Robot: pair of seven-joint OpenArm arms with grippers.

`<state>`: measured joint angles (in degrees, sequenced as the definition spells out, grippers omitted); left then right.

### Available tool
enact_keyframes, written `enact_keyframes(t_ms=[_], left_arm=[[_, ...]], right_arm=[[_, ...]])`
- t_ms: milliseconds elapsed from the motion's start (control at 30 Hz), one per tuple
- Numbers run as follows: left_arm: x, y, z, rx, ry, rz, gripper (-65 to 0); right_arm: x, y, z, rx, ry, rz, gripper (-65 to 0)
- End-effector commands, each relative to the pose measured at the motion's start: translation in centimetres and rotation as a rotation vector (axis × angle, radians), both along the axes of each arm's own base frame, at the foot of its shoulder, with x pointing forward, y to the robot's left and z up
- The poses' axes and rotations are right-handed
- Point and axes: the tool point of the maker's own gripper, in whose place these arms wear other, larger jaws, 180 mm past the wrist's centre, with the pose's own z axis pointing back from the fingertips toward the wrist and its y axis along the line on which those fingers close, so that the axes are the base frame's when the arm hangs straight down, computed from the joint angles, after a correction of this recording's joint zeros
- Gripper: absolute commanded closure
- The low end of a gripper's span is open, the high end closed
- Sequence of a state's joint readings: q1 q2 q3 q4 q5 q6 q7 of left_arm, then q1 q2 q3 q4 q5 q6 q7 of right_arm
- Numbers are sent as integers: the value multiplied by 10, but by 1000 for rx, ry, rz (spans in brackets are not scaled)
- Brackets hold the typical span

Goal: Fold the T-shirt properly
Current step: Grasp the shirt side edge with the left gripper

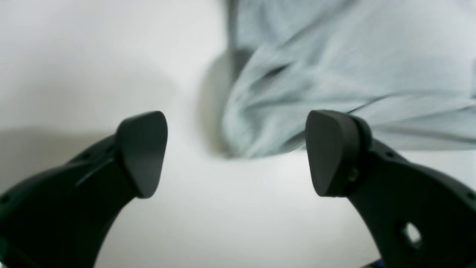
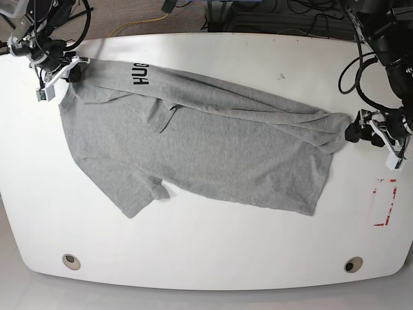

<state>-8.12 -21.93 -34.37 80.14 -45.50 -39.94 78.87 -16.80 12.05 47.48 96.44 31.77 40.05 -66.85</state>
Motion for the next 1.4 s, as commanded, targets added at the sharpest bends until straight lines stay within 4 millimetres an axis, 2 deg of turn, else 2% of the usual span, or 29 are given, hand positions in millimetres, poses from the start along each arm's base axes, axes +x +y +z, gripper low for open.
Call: enact_keyframes(t_ms=[0,133,333,400,567,767,833,1000,1067,1133,1167,1233,1300,1367], left_arm=[[2,18,9,148,-3,14,-540],[4,-1,-9,175,7,-36,-540],[5,-37,-24,162,19,-146,-540],[5,-40,-26,161,24,-157,-540],[2,-39,-28,169,32,-156,-540],[-13,-27,-37,187,72,-146,-540],[-23,-25,-46,172,102,-137,-540],[-28,-26,-55,150,130,-130,-539],[-28,-29,-56,146,129,-134,-492],[-28,-35,-58,130,126,-135,-399],[-27,-38,-59,123,126,-135,-325],[-27,-39,-60,124,129,-135,-219],[-27,-39,-60,124,128,-136,-153],[-20,-40,-55,123,110,-136,-135]], right_arm=[[7,-6,11,-22,-36,4,-33],[7,-4,10,-18,-35,5,-33],[7,0,8,-6,-36,2,-33],[6,1,7,-3,-36,1,-33],[6,1,7,-3,-36,1,-33],[6,2,7,-1,-36,1,-33],[6,2,7,-1,-36,1,-33],[6,2,7,-1,-36,1,-33],[7,2,7,-1,-38,1,-33],[7,2,7,-1,-38,1,-33],[7,2,7,-1,-38,1,-33],[7,2,7,-1,-38,1,-33],[7,2,7,-1,-38,1,-33],[7,2,7,0,-38,1,-33]])
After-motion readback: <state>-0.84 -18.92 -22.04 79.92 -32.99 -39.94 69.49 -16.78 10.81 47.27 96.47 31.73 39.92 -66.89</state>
